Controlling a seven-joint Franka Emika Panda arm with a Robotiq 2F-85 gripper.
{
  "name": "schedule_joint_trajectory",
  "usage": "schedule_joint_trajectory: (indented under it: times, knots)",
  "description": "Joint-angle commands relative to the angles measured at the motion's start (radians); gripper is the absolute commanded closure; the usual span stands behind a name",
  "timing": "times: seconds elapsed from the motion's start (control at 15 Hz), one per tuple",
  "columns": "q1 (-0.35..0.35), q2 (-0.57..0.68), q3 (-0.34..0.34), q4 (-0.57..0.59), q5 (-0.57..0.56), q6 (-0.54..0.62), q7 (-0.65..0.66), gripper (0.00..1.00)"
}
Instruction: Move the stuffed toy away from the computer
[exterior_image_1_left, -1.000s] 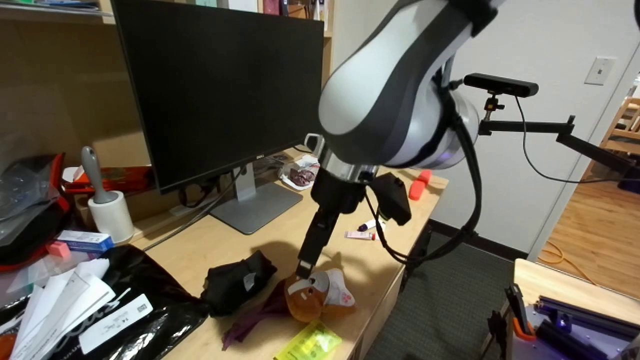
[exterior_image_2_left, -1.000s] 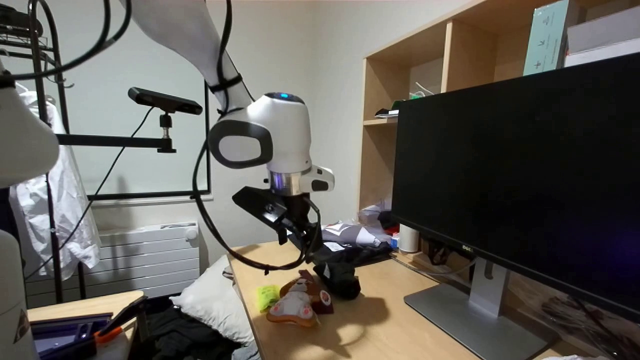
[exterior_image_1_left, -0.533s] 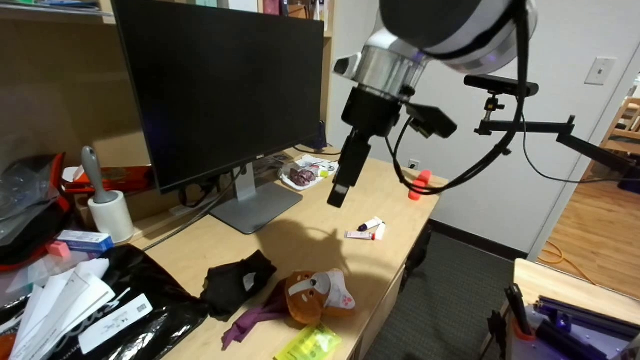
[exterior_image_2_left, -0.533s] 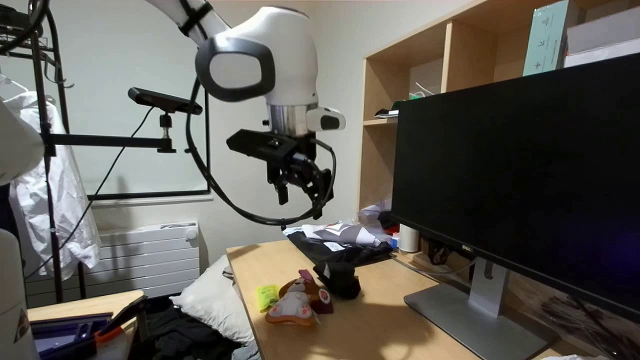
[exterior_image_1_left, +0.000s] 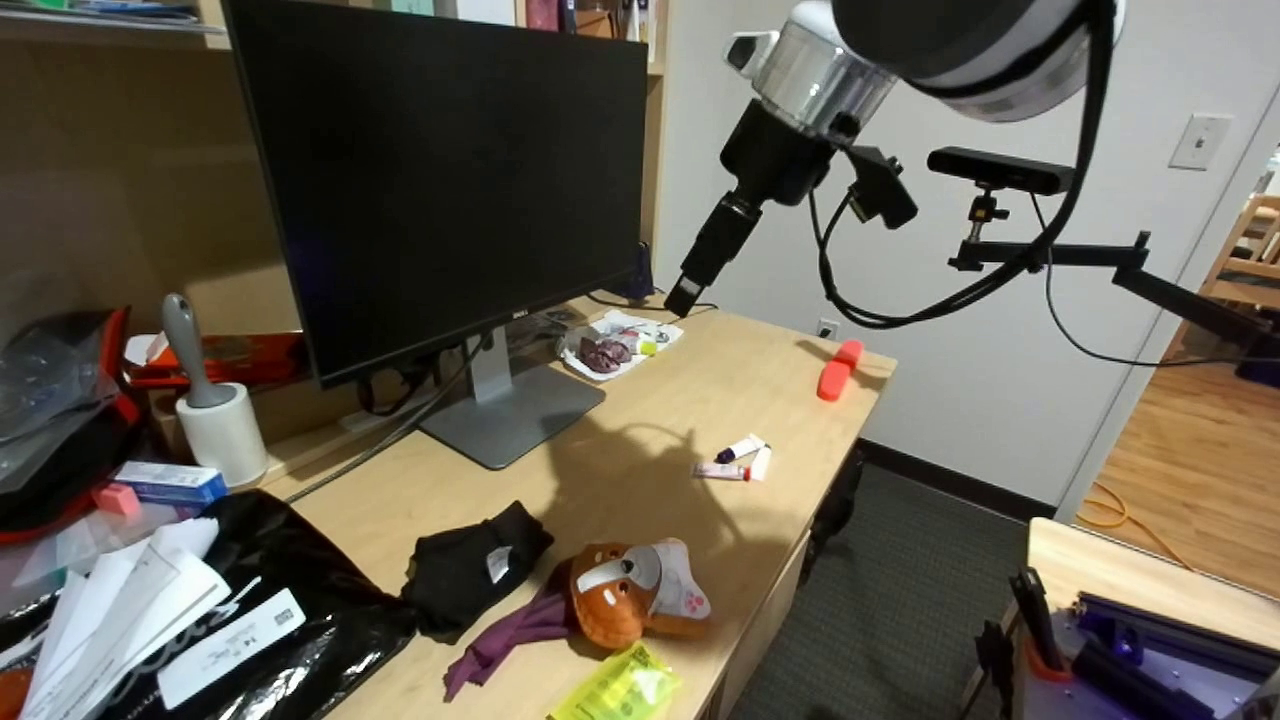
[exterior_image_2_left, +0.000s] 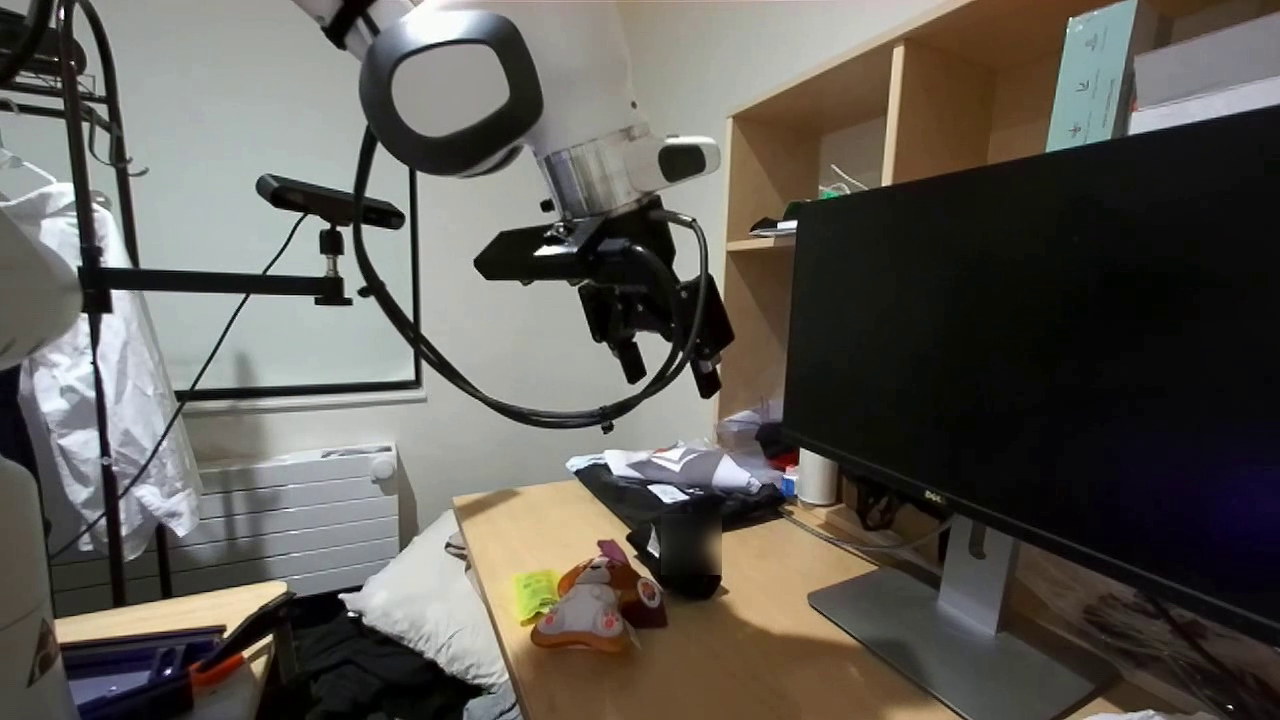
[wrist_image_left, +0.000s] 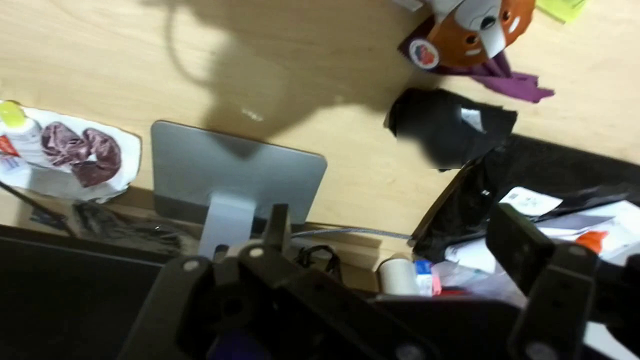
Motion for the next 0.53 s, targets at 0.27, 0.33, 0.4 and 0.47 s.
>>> schedule_joint_trajectory:
  times: [0.27, 0.33, 0.4, 0.47]
  knots:
    - [0.024, 0.039, -0.051, -0.055, -0.168, 0.186, 0.258, 0.00]
    - [0.028, 0.052, -0.057, -0.057, -0.167, 0.175, 0.258, 0.00]
    - [0.030, 0.061, -0.061, -0.057, -0.166, 0.173, 0.257, 0.00]
    - [0.029, 0.065, -0.062, -0.057, -0.165, 0.173, 0.256, 0.00]
